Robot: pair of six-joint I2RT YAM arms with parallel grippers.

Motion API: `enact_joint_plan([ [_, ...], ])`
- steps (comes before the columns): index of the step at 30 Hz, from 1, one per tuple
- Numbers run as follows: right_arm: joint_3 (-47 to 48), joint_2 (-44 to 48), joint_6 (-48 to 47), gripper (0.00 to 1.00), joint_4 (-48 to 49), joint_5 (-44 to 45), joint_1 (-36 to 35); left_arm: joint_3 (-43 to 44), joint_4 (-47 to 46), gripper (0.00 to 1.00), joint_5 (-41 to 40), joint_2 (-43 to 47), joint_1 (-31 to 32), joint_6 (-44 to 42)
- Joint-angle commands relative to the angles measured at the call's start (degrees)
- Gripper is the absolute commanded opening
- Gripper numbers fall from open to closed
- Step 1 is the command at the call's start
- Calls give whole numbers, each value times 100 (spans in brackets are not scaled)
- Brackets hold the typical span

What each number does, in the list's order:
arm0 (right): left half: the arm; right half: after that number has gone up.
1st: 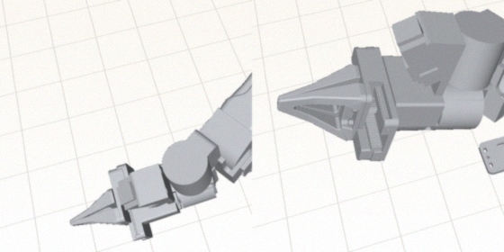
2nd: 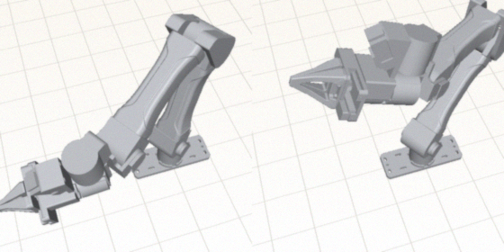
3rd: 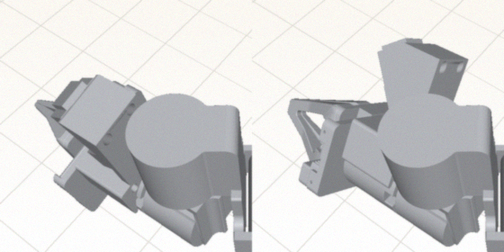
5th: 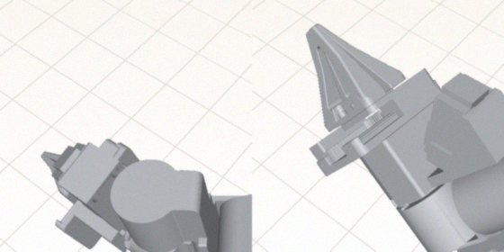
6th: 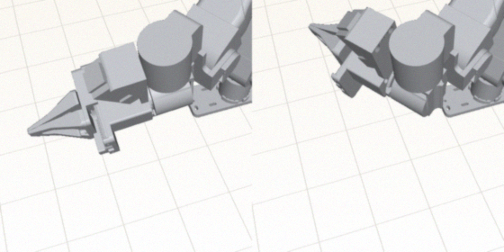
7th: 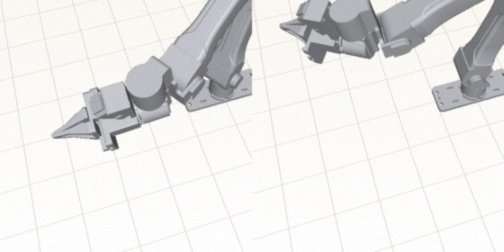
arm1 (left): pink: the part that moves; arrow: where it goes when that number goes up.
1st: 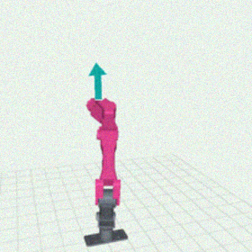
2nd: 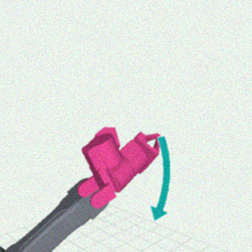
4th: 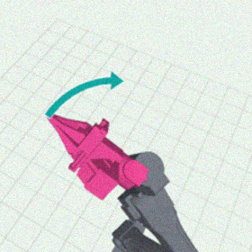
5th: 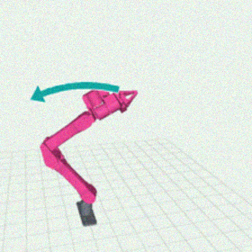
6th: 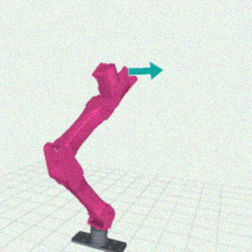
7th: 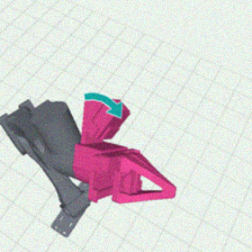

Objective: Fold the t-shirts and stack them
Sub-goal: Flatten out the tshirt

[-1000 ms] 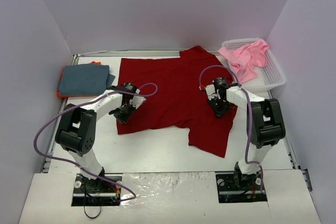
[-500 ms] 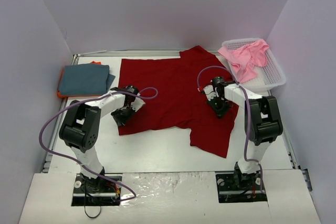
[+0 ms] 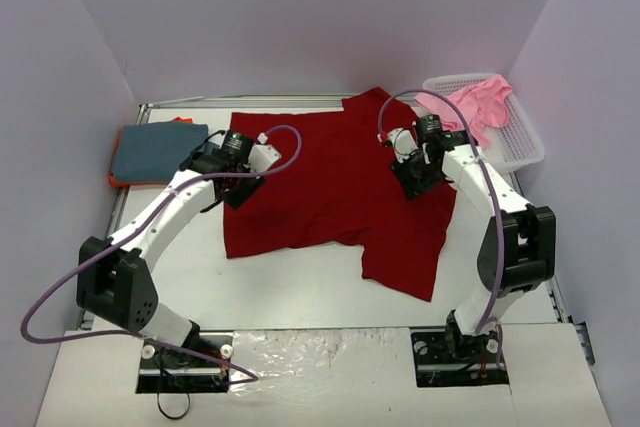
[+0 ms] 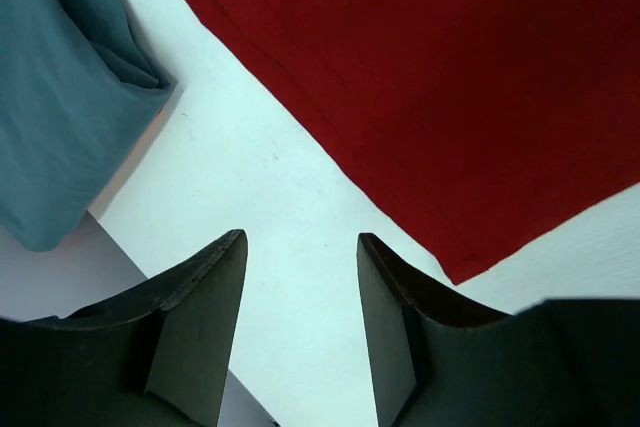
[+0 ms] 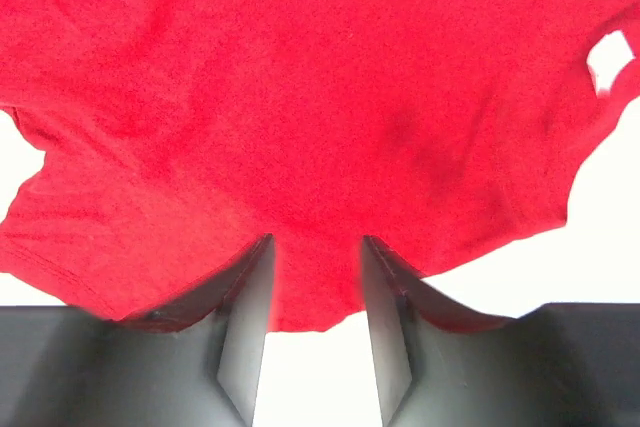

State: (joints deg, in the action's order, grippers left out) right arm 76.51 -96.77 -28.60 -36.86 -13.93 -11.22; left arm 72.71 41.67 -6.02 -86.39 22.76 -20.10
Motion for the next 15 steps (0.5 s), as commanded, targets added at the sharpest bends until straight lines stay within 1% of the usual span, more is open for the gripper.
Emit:
enact_joint_plan([
  [1, 40, 159, 65, 25, -288, 215, 137, -115, 220, 47, -83, 210, 175, -433],
  [2, 5, 141, 143, 18, -199, 303, 208, -203, 167, 47, -118, 210, 298, -468],
  [3, -83, 124, 179, 11, -112, 286, 295, -387, 79, 42, -145, 210, 342, -504],
  [4, -118, 54, 188, 0, 11, 234, 374, -476, -183, 36, -223, 167, 378, -487],
  [5, -136, -8, 188, 0, 56, 198, 497, -546, -325, 29, -241, 123, 395, -443],
  [6, -145, -148, 188, 0, 117, 198, 542, -617, -474, 12, -250, 53, 395, -329],
  [7, -145, -219, 188, 0, 135, 224, 568, -609, -728, 4, -250, -139, 387, -241],
  [9, -101, -394, 188, 0, 170, 277, 621, -408, -853, 3, -233, -421, 387, 23],
  [10, -32, -569, 179, 0, 197, 295, 656, -311, -906, 2, -120, -701, 378, 84],
  [15, 162, -1027, 162, 0, 197, 365, 718, 418, -880, 2, 180, -1529, 387, 427],
])
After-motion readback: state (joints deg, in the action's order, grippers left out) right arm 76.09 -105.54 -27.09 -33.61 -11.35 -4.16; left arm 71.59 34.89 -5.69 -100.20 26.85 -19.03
